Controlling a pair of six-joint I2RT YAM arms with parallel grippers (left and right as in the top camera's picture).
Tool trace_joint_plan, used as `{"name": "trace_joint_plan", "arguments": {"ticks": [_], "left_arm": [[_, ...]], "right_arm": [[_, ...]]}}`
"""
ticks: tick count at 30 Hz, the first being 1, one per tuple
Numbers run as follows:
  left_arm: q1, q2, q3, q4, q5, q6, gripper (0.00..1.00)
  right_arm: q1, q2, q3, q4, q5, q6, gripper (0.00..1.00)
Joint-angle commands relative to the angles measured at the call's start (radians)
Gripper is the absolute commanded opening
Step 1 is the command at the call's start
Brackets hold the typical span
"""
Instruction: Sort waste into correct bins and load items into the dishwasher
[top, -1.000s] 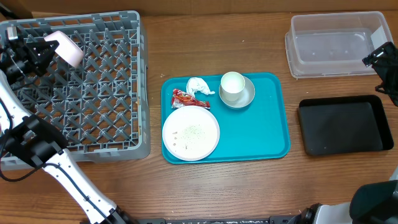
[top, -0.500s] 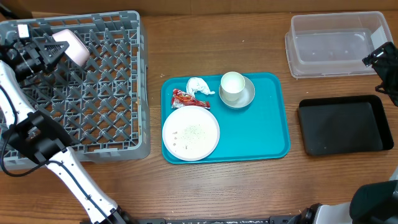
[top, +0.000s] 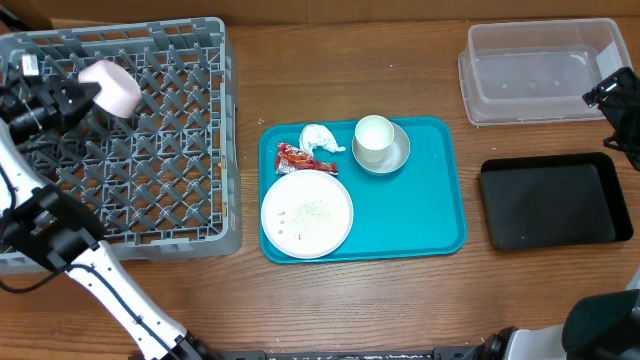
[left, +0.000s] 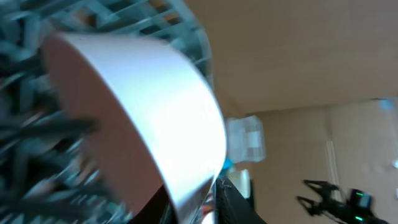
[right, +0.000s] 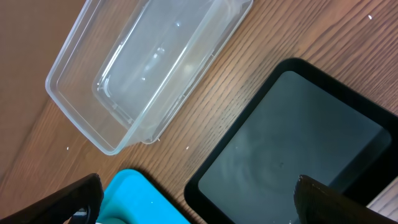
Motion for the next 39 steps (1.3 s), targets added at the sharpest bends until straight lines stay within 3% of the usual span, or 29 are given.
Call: {"name": "trace_joint_plan", "arguments": {"ticks": [1, 9, 15, 17, 18, 21, 24, 25, 26, 27, 28, 32, 39], "left_arm": [[-0.001, 0.010, -0.003, -0.014, -0.153, -0.025, 0.25], [0.012, 0.008, 0.093, -0.062, -0.195, -0.072, 0.36], [0.036, -0.030, 0.265, -0.068, -0.419, -0.253, 0.44], [0.042, -0.056, 0.306, -0.068, -0.530, -0.316, 0.64], [0.043, -0.067, 0.317, -0.068, -0.583, -0.338, 1.00], [0.043, -0.105, 0.324, -0.068, -0.729, -0.410, 1.00], [0.043, -0.142, 0.324, -0.068, -0.742, -0.457, 1.00], [0.041, -0.165, 0.324, -0.068, -0.732, -0.471, 0.97], [0.035, -0.179, 0.324, -0.066, -0.713, -0.461, 0.82], [0.029, -0.189, 0.324, -0.064, -0.688, -0.436, 0.31], [0.018, -0.199, 0.324, -0.064, -0.659, -0.411, 0.04], [-0.058, -0.205, 0.322, -0.068, -0.702, -0.362, 0.04], [-0.252, -0.201, 0.299, -0.048, -1.012, -0.367, 0.04]], "right_arm": [[-0.001, -0.002, 0.013, 0.003, 0.000, 0.003, 1.00], [-0.001, -0.002, 0.013, 0.003, 0.000, 0.003, 1.00], [-0.001, -0.002, 0.013, 0.003, 0.000, 0.003, 1.00], [-0.001, -0.002, 0.013, 0.003, 0.000, 0.003, 1.00], [-0.001, -0.002, 0.013, 0.003, 0.000, 0.004, 1.00], [-0.001, -0.002, 0.013, 0.003, 0.000, 0.003, 1.00], [-0.001, -0.002, 0.013, 0.003, 0.000, 0.004, 1.00], [-0.001, -0.002, 0.013, 0.003, 0.000, 0.004, 1.00], [-0.001, -0.002, 0.013, 0.003, 0.000, 0.004, 1.00], [-0.001, -0.002, 0.013, 0.003, 0.000, 0.003, 1.00], [-0.001, -0.002, 0.013, 0.003, 0.000, 0.004, 1.00], [-0.001, -0.002, 0.013, 0.003, 0.000, 0.003, 1.00], [-0.001, -0.002, 0.013, 0.003, 0.000, 0.003, 1.00]]}}
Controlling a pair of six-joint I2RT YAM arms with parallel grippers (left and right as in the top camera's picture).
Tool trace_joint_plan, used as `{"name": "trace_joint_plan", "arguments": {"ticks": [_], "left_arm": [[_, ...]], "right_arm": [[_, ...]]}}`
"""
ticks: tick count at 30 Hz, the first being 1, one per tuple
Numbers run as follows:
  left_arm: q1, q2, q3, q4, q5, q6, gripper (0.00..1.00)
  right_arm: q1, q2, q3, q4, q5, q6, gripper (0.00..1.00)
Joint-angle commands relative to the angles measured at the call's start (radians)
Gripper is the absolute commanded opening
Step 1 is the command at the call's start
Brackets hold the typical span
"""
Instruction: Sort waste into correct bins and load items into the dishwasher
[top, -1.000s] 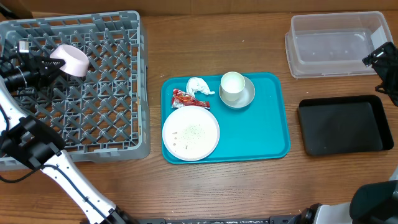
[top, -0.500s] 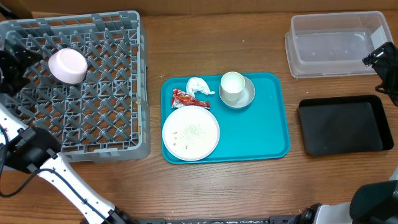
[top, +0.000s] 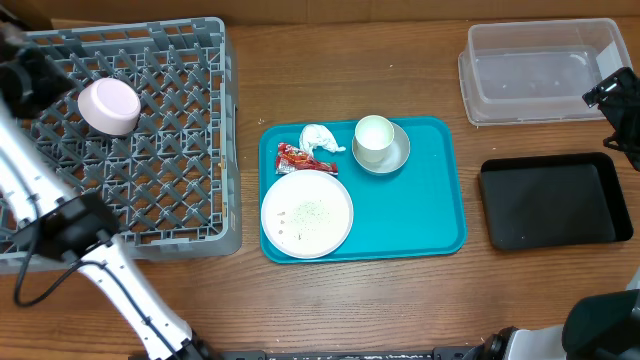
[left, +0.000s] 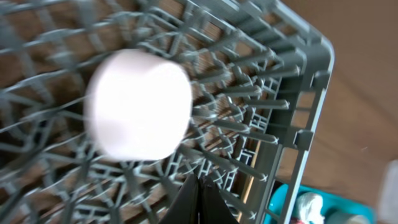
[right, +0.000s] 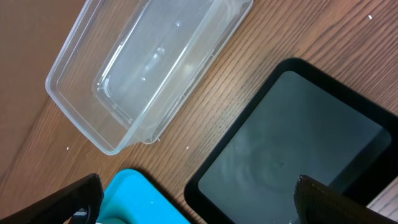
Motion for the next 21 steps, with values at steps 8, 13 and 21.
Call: {"name": "trace_joint_plan", "arguments": {"ticks": [8, 13, 21], "left_arm": [[-0.195, 0.051, -0.005, 0.028, -0.489, -0.071, 0.04], [-0.194, 0.085, -0.005, 0.023, -0.485, -0.068, 0.04], [-0.165, 0.126, -0.016, 0.021, -0.475, -0.038, 0.04]], "right_arm": [[-0.001, -0.002, 0.013, 0.003, 0.000, 0.003, 1.00], [-0.001, -0.002, 0.013, 0.003, 0.000, 0.003, 1.00], [-0.001, -0.002, 0.013, 0.003, 0.000, 0.003, 1.00]]}}
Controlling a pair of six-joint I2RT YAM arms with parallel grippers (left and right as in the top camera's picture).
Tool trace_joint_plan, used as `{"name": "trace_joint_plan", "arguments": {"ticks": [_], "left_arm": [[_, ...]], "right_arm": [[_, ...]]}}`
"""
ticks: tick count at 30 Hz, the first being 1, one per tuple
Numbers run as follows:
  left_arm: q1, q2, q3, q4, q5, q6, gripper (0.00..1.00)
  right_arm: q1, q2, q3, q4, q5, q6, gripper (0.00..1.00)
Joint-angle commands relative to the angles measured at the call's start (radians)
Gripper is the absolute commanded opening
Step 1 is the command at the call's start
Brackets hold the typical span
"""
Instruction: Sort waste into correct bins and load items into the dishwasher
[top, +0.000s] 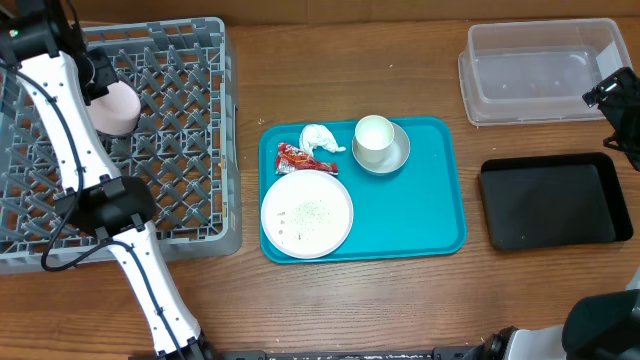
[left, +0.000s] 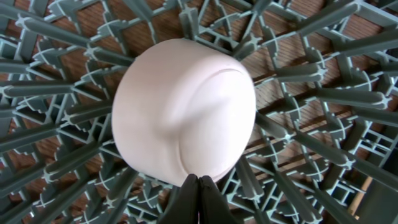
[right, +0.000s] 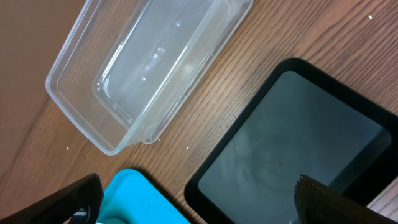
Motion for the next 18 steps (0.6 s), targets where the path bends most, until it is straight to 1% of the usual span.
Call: {"name": "trace_joint_plan", "arguments": {"ticks": [1, 14, 18], "left_arm": [[0.010, 0.048, -0.011, -0.004, 0.020, 0.021, 0.04], [0.016, 0.082, -0.013, 0.018, 0.016, 0.020, 0.04], [0.039, 0.082, -0.013, 0.008, -0.046, -0.008, 0.04]], "right_arm": [[-0.001, -0.002, 0.013, 0.003, 0.000, 0.004, 1.00], [-0.001, -0.002, 0.013, 0.003, 0.000, 0.004, 1.00], [-0.001, -0.002, 0.013, 0.003, 0.000, 0.003, 1.00]]}}
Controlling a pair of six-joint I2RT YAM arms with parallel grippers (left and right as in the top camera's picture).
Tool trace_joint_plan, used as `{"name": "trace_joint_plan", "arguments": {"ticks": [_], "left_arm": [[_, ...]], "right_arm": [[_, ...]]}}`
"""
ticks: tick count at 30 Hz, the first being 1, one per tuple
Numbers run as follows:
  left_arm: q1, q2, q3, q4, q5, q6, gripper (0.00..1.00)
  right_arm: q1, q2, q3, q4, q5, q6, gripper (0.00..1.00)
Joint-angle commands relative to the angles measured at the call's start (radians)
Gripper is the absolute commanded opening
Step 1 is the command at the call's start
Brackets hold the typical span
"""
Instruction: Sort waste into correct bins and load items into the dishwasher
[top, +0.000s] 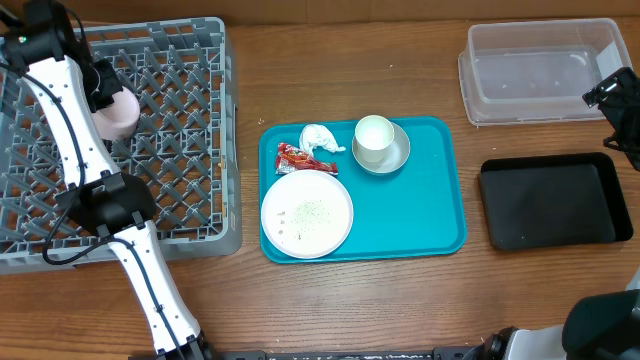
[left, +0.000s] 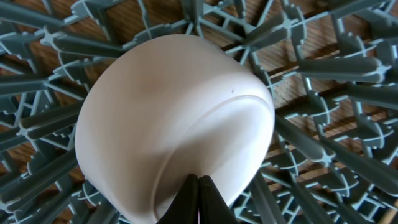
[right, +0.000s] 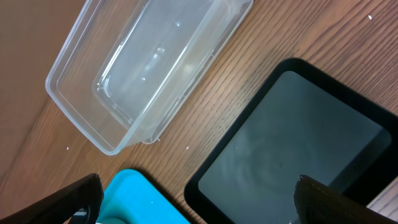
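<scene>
A pink bowl (top: 116, 113) lies upside down among the tines of the grey dish rack (top: 170, 180). In the left wrist view the bowl (left: 168, 118) fills the frame, and my left gripper (left: 199, 194) is shut, its joined tips against the bowl's near side. On the teal tray (top: 430, 210) are a white plate (top: 307, 212), a white cup (top: 374, 138) on a saucer (top: 402, 155), a crumpled napkin (top: 320, 138) and a red wrapper (top: 297, 157). My right gripper (right: 199, 202) hangs open and holds nothing.
A clear plastic bin (top: 540, 70) stands at the back right, with a black bin (top: 555, 200) in front of it. The right arm is at the table's right edge, between the two bins. The rack's tines (left: 336, 68) stand all around the bowl.
My shut left gripper has come closer to the pink bowl, which now looks larger in the wrist view. The bowl sits slightly nearer the front. The right arm has not moved.
First the pink bowl was at my left gripper over the rack's back left. Then it lay in the rack with the gripper drawn back and shut. After that the shut gripper was over the bowl, and now its tips touch it.
</scene>
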Motion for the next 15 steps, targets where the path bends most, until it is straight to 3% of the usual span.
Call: {"name": "trace_joint_plan", "arguments": {"ticks": [1, 8, 15], "left_arm": [[0.034, 0.008, -0.001, -0.006, -0.058, -0.032, 0.04], [0.166, 0.003, 0.000, -0.030, -0.023, -0.094, 0.04], [0.274, -0.047, 0.003, -0.043, 0.338, -0.080, 0.04]], "right_arm": [[-0.001, -0.002, 0.013, 0.003, 0.000, 0.004, 1.00], [-0.001, -0.002, 0.013, 0.003, 0.000, 0.003, 1.00], [-0.001, -0.002, 0.013, 0.003, 0.000, 0.004, 1.00]]}}
